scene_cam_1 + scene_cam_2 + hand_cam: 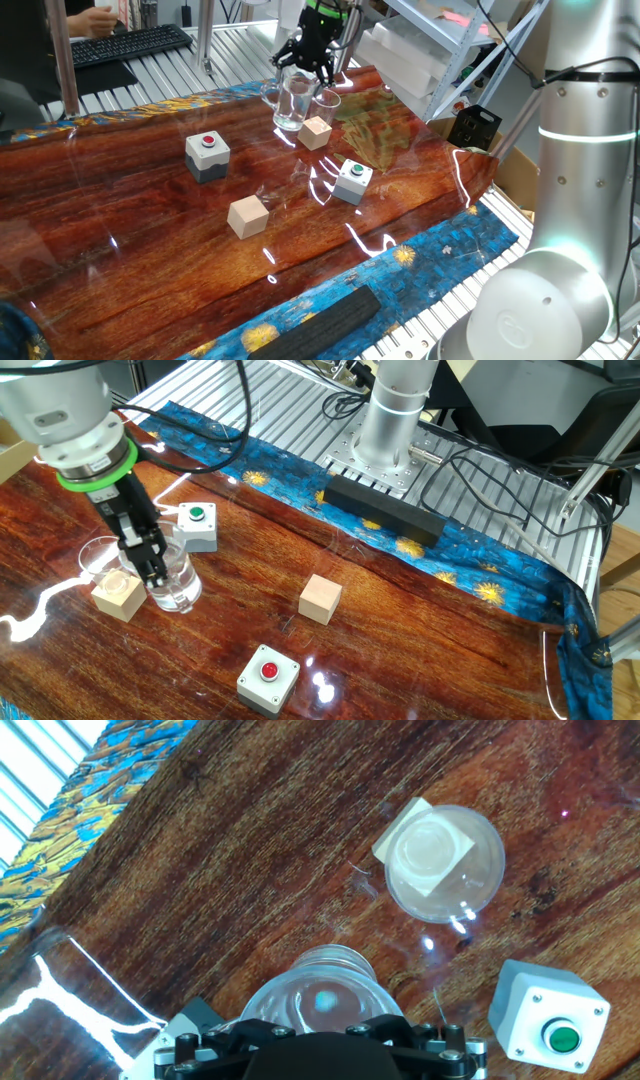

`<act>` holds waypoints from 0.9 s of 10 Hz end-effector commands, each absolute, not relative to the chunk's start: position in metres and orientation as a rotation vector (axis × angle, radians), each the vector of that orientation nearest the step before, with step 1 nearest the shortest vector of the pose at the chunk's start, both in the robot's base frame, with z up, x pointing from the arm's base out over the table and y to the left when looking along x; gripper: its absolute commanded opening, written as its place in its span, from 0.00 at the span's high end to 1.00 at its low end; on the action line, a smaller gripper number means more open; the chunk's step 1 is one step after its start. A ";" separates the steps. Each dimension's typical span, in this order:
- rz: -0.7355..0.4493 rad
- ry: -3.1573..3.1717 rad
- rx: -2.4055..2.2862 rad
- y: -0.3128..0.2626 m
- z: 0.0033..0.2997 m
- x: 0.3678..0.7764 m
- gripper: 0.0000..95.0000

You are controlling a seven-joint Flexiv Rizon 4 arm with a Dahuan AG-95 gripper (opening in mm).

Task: Pour the water from one cup into another empty cup

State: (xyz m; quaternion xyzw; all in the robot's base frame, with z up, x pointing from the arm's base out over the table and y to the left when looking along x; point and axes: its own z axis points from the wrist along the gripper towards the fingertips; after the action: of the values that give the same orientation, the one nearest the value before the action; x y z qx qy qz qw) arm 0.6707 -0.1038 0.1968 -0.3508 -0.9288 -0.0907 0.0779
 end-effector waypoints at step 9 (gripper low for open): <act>-0.258 -2.790 -1.062 -0.102 0.197 0.667 1.00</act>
State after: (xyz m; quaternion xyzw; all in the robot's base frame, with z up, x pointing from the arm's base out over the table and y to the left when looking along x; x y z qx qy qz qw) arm 0.6691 -0.1023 0.1972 -0.3495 -0.9300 -0.0865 0.0745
